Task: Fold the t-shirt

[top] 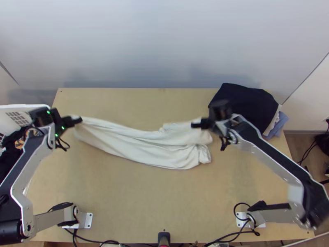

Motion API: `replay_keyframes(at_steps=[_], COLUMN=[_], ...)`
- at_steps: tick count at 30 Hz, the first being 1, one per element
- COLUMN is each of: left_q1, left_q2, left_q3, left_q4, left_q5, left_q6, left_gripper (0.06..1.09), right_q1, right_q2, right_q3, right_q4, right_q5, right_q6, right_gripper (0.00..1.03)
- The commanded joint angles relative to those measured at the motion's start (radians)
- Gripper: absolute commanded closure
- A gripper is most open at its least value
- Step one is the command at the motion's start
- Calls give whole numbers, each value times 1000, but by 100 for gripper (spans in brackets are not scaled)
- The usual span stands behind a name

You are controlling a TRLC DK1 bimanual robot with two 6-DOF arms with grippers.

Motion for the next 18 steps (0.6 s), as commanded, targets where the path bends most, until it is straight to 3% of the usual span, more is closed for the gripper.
replay_keyframes(at_steps=[1,4,7,12,18], left_q1=[1,-7,-13,0,1], left_q2=[-50,-45,4,102,-17], left_q3=[207,286,342,546,714], left_q4=[1,27,90,124,90], left_q5=[-79,-129,-178,-232,-238], left_q6=[-5,-4,24,32,4], left_gripper=[105,105,105,105,105], right_q1=[-15,-49,-98,-159,-135], right_q2=[-147,-139,-74,57,-33], right_q3=[92,103,183,457,666], right_q4=[280,407,470,455,418], right_q5=[119,138,151,155,201], right_q6=[-239,-306,-311,-312,-357], right_gripper=[100,100,100,100,100])
